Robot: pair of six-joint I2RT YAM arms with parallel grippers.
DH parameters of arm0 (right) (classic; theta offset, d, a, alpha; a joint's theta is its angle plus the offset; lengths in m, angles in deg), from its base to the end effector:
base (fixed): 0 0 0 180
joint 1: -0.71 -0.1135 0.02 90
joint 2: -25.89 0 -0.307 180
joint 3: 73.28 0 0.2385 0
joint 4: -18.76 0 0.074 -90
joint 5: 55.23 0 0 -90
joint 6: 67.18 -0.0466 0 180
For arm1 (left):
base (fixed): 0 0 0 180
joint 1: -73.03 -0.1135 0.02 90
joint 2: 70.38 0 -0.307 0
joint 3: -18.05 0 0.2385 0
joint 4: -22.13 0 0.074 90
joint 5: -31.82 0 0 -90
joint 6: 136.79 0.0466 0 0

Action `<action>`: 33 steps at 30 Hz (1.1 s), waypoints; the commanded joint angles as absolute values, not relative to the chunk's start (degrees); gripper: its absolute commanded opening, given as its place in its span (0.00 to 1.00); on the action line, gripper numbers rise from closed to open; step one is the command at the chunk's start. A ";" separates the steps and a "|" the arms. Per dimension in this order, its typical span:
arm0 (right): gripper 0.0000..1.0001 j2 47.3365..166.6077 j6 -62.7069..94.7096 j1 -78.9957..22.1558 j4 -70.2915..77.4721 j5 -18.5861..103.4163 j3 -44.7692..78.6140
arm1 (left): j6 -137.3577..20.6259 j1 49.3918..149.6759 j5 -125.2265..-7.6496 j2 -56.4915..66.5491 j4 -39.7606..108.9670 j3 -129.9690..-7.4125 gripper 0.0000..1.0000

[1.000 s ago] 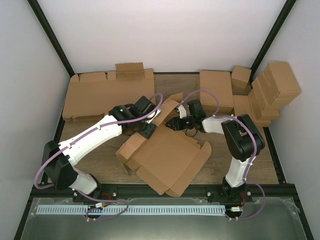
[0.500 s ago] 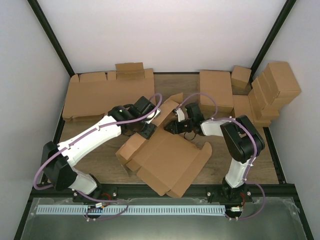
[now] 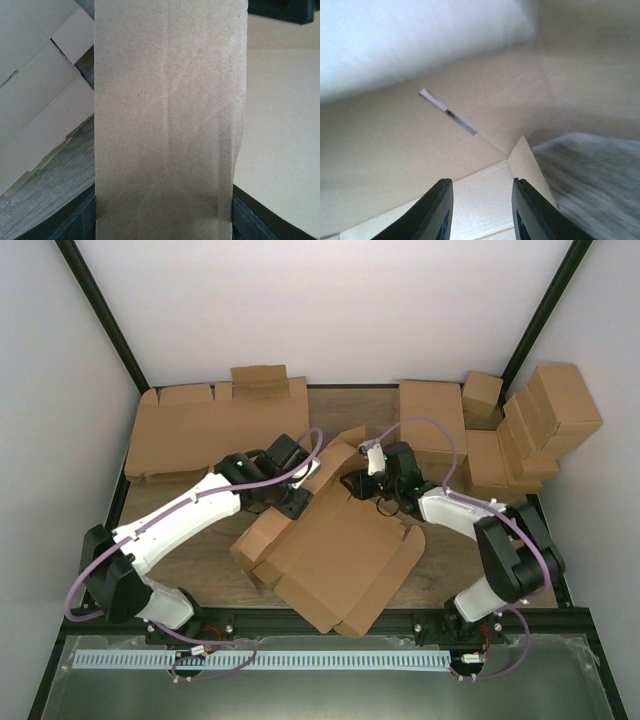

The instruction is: Fold the paper box

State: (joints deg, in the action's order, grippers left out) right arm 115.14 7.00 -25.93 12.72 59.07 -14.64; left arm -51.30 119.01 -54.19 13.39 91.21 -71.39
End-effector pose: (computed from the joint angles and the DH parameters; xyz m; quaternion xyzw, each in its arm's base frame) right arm 0.2727 0.1582 0.2295 -0.1764 0.8608 0.3342 0.3410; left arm 0.1955 -0.1976 0.3345 0.3369 0.9124 -0.0674 0.2223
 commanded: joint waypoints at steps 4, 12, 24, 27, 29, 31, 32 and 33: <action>0.38 104.91 4.97 -26.43 13.45 45.00 -17.00 | -51.14 119.35 -54.69 11.52 89.81 -70.36 0.60; 0.41 101.50 4.79 -25.86 8.15 39.09 -11.60 | -51.01 119.29 -55.01 11.32 89.62 -70.04 0.60; 0.27 113.92 6.11 -24.44 0.65 47.77 1.58 | -50.88 119.28 -55.45 11.56 89.56 -69.91 0.60; 0.15 116.41 6.24 -24.43 -0.18 51.58 2.53 | -50.65 119.34 -55.79 11.77 89.54 -70.00 0.60; 0.11 117.12 6.25 -24.44 -0.09 54.34 2.42 | -50.49 119.31 -55.89 11.97 89.53 -70.00 0.60; 0.09 117.52 6.21 -24.43 -0.08 55.88 2.18 | -50.41 119.33 -55.96 12.06 89.50 -70.00 0.60; 0.09 117.60 6.33 -24.43 -0.13 56.44 2.07 | -50.39 119.34 -56.02 12.00 89.38 -70.06 0.60; 0.08 117.58 6.63 -24.44 -0.06 57.30 1.87 | -50.39 119.35 -56.14 12.06 89.29 -70.05 0.60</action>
